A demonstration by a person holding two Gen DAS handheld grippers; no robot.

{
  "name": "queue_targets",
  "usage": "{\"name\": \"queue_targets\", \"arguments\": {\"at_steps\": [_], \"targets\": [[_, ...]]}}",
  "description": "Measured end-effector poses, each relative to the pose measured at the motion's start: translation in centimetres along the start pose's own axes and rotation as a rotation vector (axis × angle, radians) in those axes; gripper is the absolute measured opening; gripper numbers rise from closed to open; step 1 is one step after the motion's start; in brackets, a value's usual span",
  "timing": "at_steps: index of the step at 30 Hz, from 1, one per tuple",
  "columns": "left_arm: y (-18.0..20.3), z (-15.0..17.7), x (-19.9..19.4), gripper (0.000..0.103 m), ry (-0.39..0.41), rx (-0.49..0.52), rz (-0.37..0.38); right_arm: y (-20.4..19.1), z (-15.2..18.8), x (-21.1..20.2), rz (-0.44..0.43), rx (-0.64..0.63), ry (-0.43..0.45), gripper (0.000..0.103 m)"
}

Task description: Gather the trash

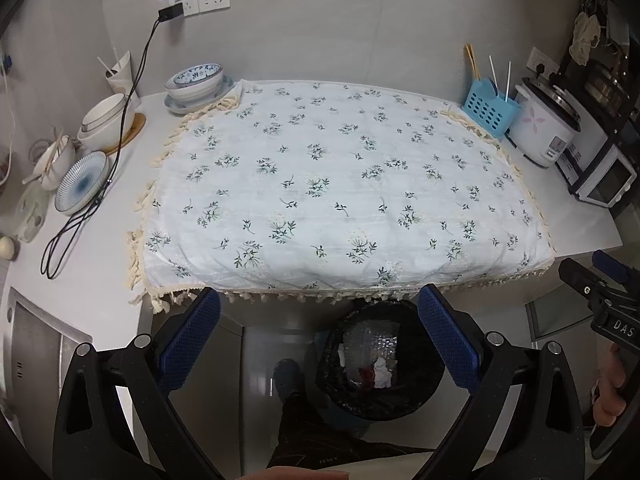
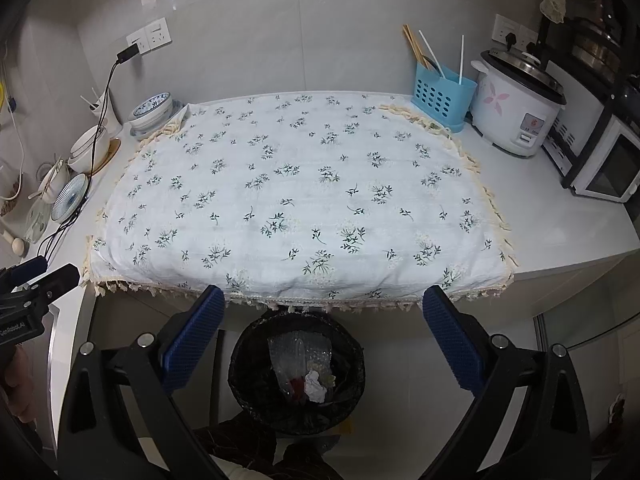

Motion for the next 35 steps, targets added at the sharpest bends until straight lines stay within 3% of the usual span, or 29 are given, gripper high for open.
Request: {"name": "queue_targets", "arguments": {"at_steps": [35], "targets": [[0.6,-0.5,0.6,0.097,0.008,-0.002,0.000,1.0,-0.5,0.5,-0.004,0.000,-0.001,0.095]]}}
Point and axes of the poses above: each gripper's, at about its wrist camera, not at the fingertips, and x roughly the way its jaws point, y to its right, z to its underside, the point moved 9 cm from there along x, roughly the way its jaws point, and after that the axes turned 13 degrees about -x, right-handed, at the moved point
